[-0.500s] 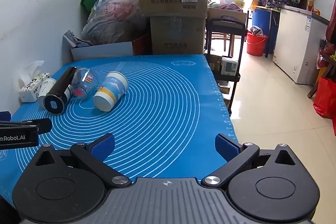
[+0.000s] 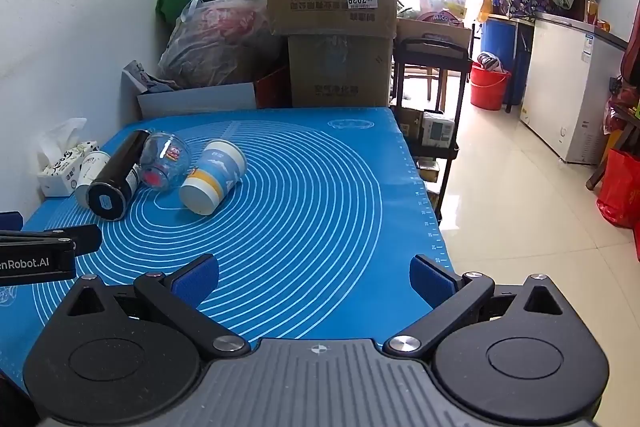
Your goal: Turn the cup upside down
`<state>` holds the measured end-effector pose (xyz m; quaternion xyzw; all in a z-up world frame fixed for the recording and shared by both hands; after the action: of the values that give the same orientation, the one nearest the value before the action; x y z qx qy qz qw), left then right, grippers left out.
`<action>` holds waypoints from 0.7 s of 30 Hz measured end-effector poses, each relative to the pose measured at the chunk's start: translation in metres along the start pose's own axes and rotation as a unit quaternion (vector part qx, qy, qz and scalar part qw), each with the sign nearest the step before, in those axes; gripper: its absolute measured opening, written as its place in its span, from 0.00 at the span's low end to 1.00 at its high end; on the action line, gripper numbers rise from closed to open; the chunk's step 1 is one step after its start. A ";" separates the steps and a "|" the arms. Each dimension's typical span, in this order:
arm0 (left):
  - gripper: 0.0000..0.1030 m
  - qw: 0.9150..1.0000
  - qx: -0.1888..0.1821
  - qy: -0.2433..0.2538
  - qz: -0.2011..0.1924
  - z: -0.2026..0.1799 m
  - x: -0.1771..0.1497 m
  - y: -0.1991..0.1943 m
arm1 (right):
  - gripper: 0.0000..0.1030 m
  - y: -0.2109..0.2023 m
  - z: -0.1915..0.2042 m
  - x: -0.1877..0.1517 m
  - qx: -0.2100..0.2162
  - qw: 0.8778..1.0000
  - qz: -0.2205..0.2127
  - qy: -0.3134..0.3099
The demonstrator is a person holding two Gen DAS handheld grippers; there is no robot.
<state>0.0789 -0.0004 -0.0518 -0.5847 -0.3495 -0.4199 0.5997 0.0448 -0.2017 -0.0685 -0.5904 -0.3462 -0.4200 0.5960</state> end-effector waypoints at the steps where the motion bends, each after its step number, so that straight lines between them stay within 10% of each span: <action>1: 1.00 1.000 -0.001 0.000 0.000 -0.001 -0.001 0.000 | 1.00 0.000 0.000 0.000 0.000 1.000 0.000 0.000; 21: 1.00 1.000 -0.001 0.004 0.000 0.000 0.000 0.000 | 1.00 -0.001 0.003 0.003 -0.001 1.000 0.001 0.001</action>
<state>0.0785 -0.0002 -0.0516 -0.5841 -0.3465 -0.4223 0.6003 0.0449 -0.1993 -0.0649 -0.5908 -0.3450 -0.4200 0.5962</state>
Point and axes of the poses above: each gripper's, at about its wrist camera, not at the fingertips, and y roughly the way its jaws point, z to its left, x to its top, the point moved 10 cm from there along y, roughly the way its jaws point, and after that the axes turned 11 degrees about -z, right-handed, at the moved point
